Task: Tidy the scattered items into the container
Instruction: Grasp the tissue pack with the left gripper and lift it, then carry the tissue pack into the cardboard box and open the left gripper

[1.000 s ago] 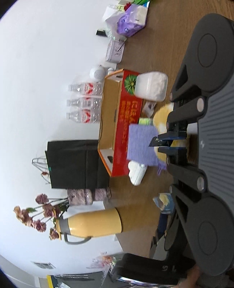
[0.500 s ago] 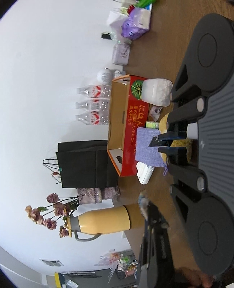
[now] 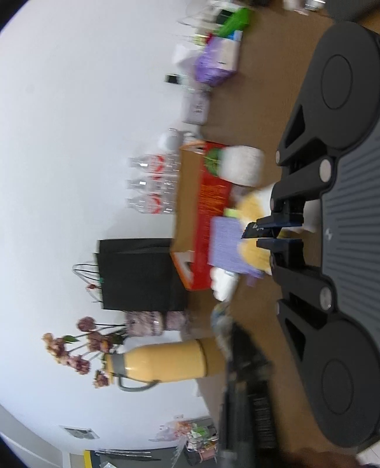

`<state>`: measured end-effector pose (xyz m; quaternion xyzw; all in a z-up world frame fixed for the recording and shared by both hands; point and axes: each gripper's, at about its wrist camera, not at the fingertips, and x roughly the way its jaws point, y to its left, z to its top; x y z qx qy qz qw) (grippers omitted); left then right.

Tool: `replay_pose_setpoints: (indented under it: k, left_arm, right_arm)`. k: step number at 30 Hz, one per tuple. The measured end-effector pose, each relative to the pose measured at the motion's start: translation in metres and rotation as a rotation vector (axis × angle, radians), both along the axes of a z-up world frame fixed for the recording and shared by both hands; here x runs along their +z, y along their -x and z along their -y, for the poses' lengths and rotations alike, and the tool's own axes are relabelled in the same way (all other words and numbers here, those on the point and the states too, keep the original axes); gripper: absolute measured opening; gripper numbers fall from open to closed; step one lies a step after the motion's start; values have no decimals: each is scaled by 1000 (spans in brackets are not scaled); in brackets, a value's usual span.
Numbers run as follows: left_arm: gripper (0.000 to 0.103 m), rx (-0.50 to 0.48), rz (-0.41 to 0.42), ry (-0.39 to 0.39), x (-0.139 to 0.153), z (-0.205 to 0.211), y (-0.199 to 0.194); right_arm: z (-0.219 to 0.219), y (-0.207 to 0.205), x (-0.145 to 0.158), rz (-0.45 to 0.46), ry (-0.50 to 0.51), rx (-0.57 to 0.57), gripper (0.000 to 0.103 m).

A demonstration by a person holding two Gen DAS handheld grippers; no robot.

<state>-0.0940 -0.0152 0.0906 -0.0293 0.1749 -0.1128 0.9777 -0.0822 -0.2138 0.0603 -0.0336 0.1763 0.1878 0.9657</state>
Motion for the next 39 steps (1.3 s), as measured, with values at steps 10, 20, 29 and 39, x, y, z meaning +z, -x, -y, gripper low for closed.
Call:
replay_pose_setpoints:
  k: [10,20,29,39]
  left_arm:
    - [11,10,-311,83,42,-49,-311]
    - [11,121,-510,-93,-22,-45,-469]
    - [103,86,-571,-155,-37,-41,-479]
    - [103,112,-729,-121,26,-40,-435]
  right_arm:
    - [-6,-245,75,-74,84,-7,6]
    - [-30,-467,-7,-596,120,-71,6]
    - [-38,-506,-28,-785,111,-146,48]
    - [-24,-466,25,-934,55,-207,78]
